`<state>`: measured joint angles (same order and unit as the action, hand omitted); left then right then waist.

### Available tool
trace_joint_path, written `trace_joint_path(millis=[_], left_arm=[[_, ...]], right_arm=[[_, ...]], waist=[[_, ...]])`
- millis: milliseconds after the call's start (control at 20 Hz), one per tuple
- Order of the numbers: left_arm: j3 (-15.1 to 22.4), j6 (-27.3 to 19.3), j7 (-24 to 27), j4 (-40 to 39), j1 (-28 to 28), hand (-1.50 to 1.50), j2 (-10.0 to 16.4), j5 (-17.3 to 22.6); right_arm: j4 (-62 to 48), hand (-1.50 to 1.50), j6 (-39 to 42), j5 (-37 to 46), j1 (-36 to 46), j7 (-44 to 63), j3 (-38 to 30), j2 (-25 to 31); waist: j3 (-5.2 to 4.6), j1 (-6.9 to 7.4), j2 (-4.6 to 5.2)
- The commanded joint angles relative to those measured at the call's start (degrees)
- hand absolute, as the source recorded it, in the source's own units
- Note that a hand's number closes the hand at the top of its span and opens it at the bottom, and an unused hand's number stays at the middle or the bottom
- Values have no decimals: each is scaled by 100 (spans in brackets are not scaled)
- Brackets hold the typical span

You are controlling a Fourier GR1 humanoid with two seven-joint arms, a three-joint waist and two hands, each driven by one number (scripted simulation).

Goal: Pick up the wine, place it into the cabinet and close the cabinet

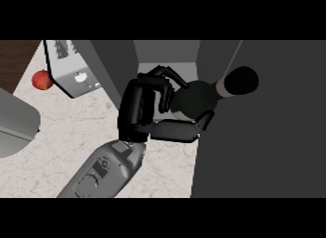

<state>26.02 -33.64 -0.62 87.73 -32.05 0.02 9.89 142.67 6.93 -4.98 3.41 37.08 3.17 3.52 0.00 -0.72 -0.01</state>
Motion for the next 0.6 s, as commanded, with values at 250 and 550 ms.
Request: trace_joint_path(millis=[250, 550], left_arm=[[24, -328, 330, -398, -122, 150, -2, 559], [144, -265, 1077, -904, 111, 150, -2, 740]], right_arm=[[511, -150, -132, -95, 84, 301, 274, -144], [1057, -150, 45, -425, -523, 268, 16, -12]], waist=[[-1, 27, -4], [3, -19, -10]])
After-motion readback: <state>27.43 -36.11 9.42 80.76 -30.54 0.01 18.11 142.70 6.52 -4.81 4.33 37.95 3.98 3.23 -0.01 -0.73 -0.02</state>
